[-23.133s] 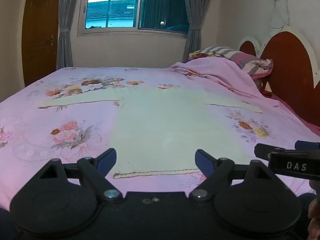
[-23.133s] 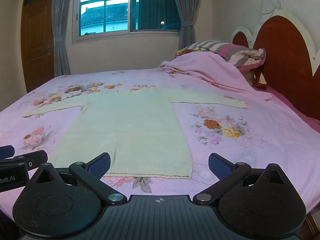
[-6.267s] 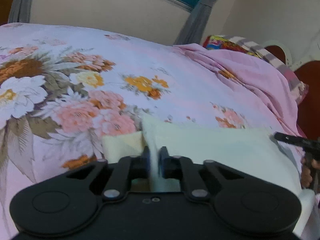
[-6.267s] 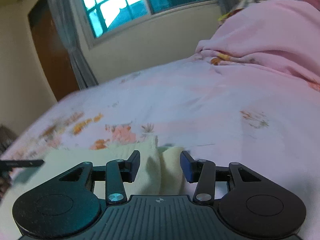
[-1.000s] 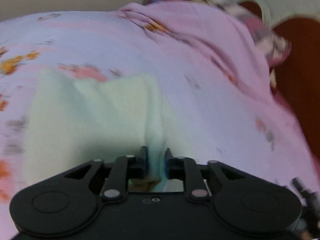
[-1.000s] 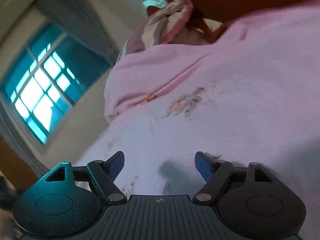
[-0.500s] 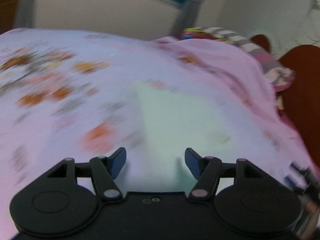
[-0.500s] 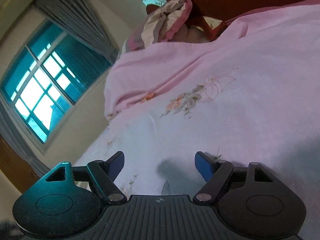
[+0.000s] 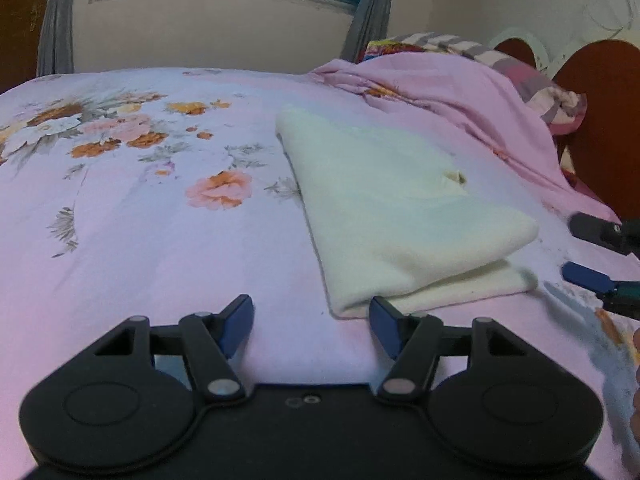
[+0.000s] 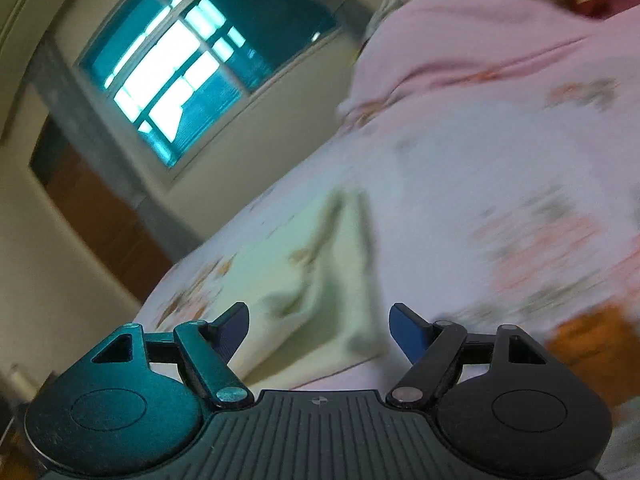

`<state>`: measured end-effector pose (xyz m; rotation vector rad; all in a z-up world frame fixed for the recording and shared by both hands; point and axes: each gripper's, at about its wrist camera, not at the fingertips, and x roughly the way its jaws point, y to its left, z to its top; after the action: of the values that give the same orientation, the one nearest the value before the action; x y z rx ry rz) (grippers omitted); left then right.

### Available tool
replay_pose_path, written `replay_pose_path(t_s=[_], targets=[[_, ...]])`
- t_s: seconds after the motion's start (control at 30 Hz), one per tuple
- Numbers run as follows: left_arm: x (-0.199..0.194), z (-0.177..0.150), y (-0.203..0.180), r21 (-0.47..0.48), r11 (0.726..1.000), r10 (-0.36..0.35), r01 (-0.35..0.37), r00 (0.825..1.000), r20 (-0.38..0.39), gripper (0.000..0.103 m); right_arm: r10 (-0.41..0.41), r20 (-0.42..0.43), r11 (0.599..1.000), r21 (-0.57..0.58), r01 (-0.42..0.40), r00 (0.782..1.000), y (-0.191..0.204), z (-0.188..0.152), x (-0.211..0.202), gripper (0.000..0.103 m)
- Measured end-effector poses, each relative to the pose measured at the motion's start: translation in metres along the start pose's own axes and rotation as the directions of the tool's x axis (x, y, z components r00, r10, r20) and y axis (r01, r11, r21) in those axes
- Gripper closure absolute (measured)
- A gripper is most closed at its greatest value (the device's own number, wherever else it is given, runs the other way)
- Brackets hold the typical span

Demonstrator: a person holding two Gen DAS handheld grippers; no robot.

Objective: Fold small clothes

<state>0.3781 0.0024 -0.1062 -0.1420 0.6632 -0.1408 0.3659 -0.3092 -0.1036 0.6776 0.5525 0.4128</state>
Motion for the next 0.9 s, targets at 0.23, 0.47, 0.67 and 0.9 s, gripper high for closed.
replay_pose_path(t_s=[0.23,0.47,0.67,0.9], targets=[[0.001,-0.004,0.004,0.009,1.000,-0.006,0.006,1.000,0.008,0.038,0.027,-0.089,0.997,0.073,-0.020,0.996,0.013,-0.003,0.051,0.026],[0.004,-0.005,0.000,-0.007,1.000,0.008,-0.007,1.000,0.013,0.039,0.000,-0.120,0.999,0.049,0.006,0.993,0.016,-0.002,0.065,0.076],[0.006,-0.004,-0.005,0.044,0.999,-0.002,0.001,1.000,0.010,0.039,0.018,-0.094,1.000,-0.023,-0.020,0.995,0.029,0.007,0.064,0.096],[0.003,-0.010,0.001,-0.016,1.000,0.001,-0.001,0.999,0.033,0.037,-0.056,-0.084,0.998,0.010,0.057,0.995,-0.006,0.002,0.053,0.096]])
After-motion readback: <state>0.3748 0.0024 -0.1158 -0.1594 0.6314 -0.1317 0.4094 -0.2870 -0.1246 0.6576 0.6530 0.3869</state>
